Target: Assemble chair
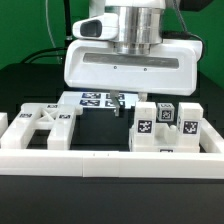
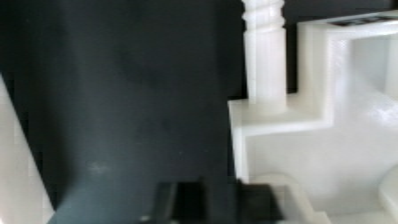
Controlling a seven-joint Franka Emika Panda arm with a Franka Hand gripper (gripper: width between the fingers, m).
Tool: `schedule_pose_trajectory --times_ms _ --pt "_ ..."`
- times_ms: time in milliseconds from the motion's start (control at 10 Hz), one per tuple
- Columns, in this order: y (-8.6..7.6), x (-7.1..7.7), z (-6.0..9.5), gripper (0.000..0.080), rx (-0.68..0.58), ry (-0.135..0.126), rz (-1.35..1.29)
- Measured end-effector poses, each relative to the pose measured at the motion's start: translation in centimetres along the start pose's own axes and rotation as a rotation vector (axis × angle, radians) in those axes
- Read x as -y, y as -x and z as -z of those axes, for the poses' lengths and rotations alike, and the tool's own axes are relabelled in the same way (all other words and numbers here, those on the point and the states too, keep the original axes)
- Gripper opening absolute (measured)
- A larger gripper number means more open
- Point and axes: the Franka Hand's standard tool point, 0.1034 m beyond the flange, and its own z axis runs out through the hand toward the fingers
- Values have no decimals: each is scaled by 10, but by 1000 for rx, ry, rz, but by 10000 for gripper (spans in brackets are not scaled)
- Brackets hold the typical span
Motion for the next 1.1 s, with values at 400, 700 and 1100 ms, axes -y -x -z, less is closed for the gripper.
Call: schedule_pose_trajectory --times_ms 400,700,1100 --pt "0 1 -19 525 -17 18 17" --pt "0 -3 -30 648 -34 33 21" --pt "3 -11 -40 649 -46 48 13"
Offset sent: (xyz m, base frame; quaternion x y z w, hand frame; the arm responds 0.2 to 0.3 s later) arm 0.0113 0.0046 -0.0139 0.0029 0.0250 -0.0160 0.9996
